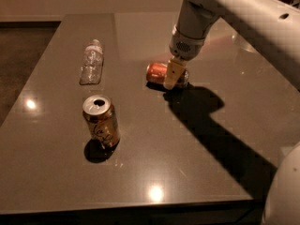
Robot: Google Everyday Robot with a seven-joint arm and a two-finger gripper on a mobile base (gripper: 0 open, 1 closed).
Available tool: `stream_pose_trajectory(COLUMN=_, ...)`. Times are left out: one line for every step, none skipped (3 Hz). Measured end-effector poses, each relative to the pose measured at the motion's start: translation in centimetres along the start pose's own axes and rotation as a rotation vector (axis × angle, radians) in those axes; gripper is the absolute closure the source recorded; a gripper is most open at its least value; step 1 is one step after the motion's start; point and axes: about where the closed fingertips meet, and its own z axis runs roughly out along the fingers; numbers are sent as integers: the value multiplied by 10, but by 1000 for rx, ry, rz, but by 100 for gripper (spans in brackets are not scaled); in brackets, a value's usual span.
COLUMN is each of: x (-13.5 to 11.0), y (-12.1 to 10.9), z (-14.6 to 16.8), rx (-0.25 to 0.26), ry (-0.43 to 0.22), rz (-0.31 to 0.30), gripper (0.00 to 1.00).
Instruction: Move coke can near water bottle
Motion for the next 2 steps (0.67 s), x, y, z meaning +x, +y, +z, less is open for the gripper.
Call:
stream_pose_trajectory(x=-10, y=-5, z=3, rx=-1, ry=5, rz=-15, gripper=62)
stream_pose_trajectory(x=-27, y=-15, z=-1, rx=2, ry=2, rz=-46, gripper=85)
